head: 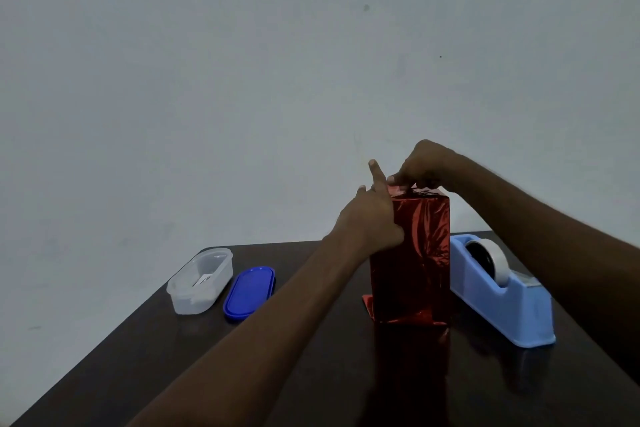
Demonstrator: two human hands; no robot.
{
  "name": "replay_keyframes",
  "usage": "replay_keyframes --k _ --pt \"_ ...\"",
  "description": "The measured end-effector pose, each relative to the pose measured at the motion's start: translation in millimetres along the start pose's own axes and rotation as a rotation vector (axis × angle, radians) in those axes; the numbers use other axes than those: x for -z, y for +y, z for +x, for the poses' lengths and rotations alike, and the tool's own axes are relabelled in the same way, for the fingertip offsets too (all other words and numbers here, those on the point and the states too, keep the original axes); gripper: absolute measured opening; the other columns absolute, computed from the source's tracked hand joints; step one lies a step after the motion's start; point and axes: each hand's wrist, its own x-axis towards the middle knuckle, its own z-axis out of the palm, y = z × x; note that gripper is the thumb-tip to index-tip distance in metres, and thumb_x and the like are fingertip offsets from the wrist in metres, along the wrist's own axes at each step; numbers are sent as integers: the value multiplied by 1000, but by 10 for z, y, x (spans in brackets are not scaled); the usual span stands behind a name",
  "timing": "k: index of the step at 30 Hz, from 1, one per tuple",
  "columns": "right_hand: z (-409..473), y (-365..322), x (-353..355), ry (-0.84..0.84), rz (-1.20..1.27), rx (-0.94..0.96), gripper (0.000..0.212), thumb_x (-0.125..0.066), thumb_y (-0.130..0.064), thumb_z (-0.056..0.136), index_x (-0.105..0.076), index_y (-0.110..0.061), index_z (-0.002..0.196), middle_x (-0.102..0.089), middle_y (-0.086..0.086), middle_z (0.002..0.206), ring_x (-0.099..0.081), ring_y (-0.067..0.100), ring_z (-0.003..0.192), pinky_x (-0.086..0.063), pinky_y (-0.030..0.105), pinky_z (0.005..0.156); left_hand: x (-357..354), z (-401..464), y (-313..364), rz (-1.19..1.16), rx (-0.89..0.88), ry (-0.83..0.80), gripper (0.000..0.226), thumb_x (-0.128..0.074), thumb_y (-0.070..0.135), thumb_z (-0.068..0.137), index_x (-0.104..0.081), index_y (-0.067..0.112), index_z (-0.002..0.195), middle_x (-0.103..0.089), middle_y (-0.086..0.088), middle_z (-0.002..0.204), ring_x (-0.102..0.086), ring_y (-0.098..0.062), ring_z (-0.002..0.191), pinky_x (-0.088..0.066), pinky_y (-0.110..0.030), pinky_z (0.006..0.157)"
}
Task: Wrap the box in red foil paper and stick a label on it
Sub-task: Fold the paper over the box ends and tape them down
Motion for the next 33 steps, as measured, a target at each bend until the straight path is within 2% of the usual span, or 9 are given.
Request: replay_keyframes --k 2,8,11,14,16,18,22,27,33 --pt "51 -25 -57 38 -123 16 38 -85 -34 73 -64 -2 78 -65 9 76 -56 21 65 -45 32 63 3 -11 -7 -5 -2 -1 118 -65 19 77 28 11 149 -47 -31 133 -55 -36 119 -51 -37 84" --pt "-120 -35 -80 199 -387 41 46 -79 -52 72 -50 -16 73 -57 -1 76 -59 23 84 -37 34 74 22 -5 -12 -1 -1 -25 117 -64 17 76 25 9 150 -41 -32 139 -48 -37 127 -49 -42 91" --pt "-150 84 -103 257 -358 -2 60 -74 -66 69 -51 -12 77 -64 1 92 -56 25 91 -38 33 79 20 19 -22 8 11 -34 118 -64 19 74 26 11 150 -41 -33 139 -55 -36 119 -51 -41 86" --pt "-151 194 -157 117 -150 -119 63 -69 -63 72 -56 -7 97 -60 10 110 -55 32 109 -43 42 93 15 10 -1 18 12 -28 116 -65 20 75 23 12 152 -43 -30 138 -51 -37 123 -52 -42 89" --pt "-211 221 -179 35 86 -153 40 -64 -39 85 -59 -2 98 -63 15 102 -62 31 96 -49 39 86 21 -4 16 36 7 -36 113 -65 20 77 19 11 153 -43 -28 138 -47 -37 128 -51 -44 93" --pt "-216 248 -181 101 171 -171 23 -57 -26 89 -60 -3 91 -65 17 99 -63 30 83 -51 37 80 23 -14 34 78 -16 -43 107 -64 20 79 11 9 155 -40 -22 143 -39 -37 135 -48 -46 98" --pt "-253 264 -190 35 416 -138 40 -53 -43 94 -58 -7 110 -64 16 107 -67 37 96 -55 48 92 29 -26 33 166 -55 -12 96 -65 37 82 -9 12 156 -27 -10 157 -16 -31 148 -37 -50 110" --pt "-270 306 -179 -36 358 -105 44 -64 -46 87 -60 -7 107 -69 14 98 -69 31 86 -56 40 81 -12 -5 -15 134 -58 52 103 -64 70 74 -19 23 154 -35 -5 154 -25 -27 144 -41 -53 106" --pt "-287 273 -151 -100 267 -132 43 -65 -46 88 -61 -6 106 -69 17 98 -70 34 87 -56 47 87 -13 -10 1 126 -52 73 93 -60 65 82 -21 22 154 -32 -3 156 -22 -26 147 -39 -51 108"
